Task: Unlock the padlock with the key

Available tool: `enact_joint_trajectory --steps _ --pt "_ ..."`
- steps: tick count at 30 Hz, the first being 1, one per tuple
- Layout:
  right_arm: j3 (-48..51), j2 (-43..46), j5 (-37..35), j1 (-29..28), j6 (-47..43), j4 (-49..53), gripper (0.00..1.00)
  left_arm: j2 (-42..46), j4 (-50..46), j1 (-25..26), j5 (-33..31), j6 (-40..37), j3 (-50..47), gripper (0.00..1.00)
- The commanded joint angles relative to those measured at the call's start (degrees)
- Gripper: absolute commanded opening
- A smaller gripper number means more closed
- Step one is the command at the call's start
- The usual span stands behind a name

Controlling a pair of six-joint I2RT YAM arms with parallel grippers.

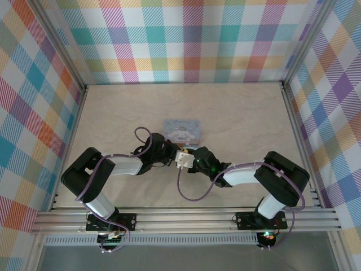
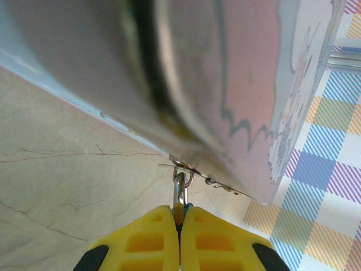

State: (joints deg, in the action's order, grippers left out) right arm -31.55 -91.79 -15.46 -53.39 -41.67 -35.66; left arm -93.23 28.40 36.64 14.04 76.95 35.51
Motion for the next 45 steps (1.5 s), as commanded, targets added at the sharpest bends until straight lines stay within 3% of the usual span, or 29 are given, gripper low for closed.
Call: enact_joint_trajectory --steps 1,15,19,25,31,37,45 --pt "-1.3 -1.1 -0.5 -0.1 0.0 -2.2 0.19 1.2 -1.2 0.7 0.6 0.4 1.1 0.00" --pt "-1.3 -2.0 -5.1 -0.1 2.0 -3.1 0.00 1.1 -0.9 0.8 0.8 0.5 0.9 0.00" --pt "-1.7 -0.8 -4.6 -0.1 4.5 -1.8 0.00 1.3 -0.8 0.8 0.9 0.7 0.9 0.00" --pt "-2.8 0.5 -3.0 -0.1 13.4 1.0 0.00 1.5 -0.6 0.8 0.8 0.7 0.9 0.00" --pt "-2.6 -1.7 -1.0 -0.1 26.5 -3.8 0.00 1.4 -0.7 0.8 0.9 0.7 0.8 0.00" --pt "-0.8 -4.3 -1.2 0.3 32.3 -8.4 0.00 1.2 -1.2 0.8 0.7 0.4 0.8 0.00" --pt "1.4 -4.1 4.1 3.0 43.2 -10.4 0.00 0.4 -0.8 0.8 0.9 0.5 0.7 0.00"
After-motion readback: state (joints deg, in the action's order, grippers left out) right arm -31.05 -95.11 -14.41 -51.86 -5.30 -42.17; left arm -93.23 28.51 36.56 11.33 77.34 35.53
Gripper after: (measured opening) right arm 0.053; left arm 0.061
